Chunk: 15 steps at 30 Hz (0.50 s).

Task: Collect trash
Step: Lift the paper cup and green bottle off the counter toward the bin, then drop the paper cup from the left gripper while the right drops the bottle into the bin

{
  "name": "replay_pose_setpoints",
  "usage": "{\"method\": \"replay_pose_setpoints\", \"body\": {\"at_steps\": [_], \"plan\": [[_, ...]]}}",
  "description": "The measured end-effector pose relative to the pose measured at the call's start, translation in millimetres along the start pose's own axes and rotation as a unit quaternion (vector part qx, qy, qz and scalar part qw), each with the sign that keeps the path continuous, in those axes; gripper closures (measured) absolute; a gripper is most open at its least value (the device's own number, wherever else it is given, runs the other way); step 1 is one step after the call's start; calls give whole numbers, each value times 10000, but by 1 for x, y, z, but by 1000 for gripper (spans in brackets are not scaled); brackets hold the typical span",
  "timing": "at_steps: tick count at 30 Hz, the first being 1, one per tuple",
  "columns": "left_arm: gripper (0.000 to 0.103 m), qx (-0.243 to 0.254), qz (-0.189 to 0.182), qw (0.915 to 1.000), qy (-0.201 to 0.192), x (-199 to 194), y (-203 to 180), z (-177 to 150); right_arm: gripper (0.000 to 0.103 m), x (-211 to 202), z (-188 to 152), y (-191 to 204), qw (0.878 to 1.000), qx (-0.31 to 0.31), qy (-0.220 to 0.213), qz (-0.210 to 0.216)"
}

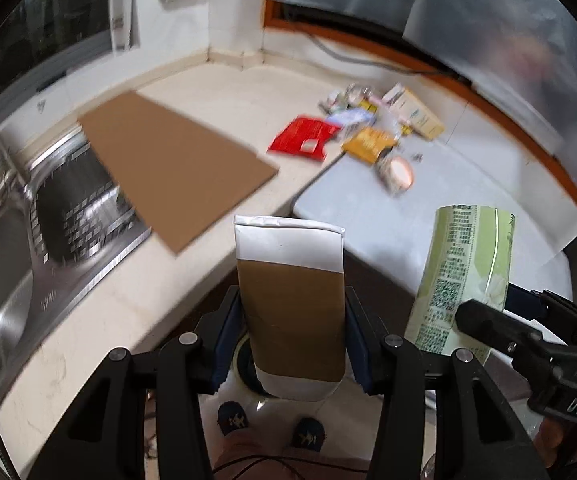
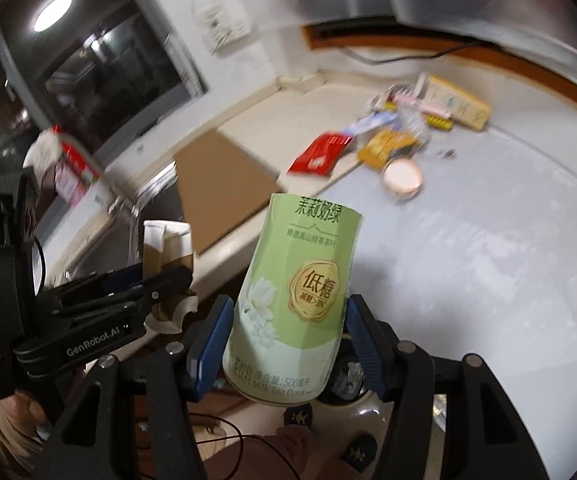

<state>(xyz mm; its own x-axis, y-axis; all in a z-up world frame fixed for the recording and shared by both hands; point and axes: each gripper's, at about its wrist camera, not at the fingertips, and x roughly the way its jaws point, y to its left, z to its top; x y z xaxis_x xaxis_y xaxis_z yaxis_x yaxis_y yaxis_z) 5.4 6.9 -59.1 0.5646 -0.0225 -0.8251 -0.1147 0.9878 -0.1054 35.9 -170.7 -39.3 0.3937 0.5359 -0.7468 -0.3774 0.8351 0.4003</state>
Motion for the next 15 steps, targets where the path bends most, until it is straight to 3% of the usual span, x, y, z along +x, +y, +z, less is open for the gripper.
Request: {"method": "replay_pose_setpoints", "body": {"at_steps": [10,15], "plan": [[57,-134,123,9981,593,55,25,-42,44,55,-38,21,9975,-413,566,-25],[57,19,169,9965,813,103,38,-63,44,103,-59,16,9953,-384,869,-181]]}}
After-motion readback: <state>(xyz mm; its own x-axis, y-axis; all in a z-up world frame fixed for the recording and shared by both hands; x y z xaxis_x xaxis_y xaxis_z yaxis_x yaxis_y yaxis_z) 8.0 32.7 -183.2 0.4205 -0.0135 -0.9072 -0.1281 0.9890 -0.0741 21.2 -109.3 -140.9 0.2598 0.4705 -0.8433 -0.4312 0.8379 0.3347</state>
